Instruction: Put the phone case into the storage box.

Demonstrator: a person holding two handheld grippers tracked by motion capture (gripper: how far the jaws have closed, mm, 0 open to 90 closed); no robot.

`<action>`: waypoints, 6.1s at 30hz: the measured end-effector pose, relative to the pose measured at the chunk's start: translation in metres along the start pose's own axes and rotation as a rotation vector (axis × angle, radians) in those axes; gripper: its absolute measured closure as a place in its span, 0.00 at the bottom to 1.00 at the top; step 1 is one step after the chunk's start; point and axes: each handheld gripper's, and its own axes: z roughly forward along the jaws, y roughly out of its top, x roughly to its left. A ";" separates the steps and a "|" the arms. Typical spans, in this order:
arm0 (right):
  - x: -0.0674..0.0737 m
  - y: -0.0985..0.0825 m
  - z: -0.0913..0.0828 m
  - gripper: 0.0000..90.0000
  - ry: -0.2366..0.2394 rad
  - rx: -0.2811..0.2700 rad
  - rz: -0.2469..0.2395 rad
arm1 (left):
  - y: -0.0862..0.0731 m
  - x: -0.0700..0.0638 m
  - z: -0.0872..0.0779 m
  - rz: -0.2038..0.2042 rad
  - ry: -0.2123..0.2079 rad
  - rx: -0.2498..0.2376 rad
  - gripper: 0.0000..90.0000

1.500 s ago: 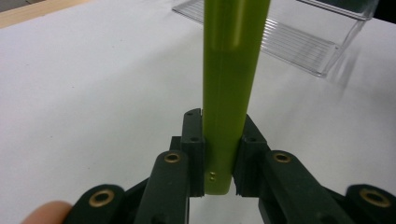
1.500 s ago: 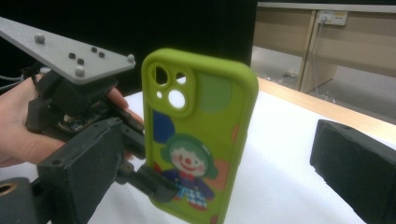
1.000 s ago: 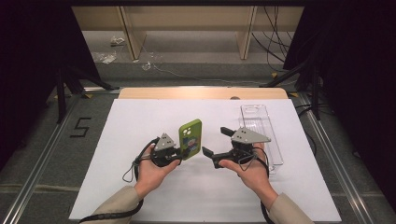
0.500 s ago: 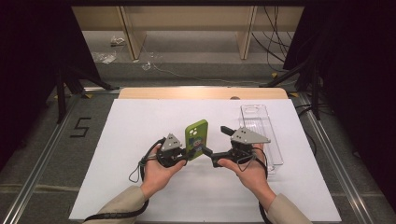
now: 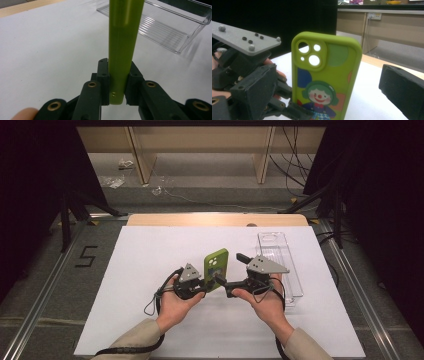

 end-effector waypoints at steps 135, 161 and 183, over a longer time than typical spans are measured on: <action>-0.026 0.018 -0.022 0.19 -0.185 -0.107 0.040 | -0.025 0.018 -0.057 0.116 -0.018 -0.011 0.00; -0.039 0.026 -0.034 0.19 -0.239 -0.141 0.035 | -0.039 0.026 -0.070 0.101 0.008 -0.007 0.00; -0.058 0.033 -0.050 0.19 -0.315 -0.166 0.044 | -0.043 0.030 -0.076 0.087 0.015 -0.018 0.00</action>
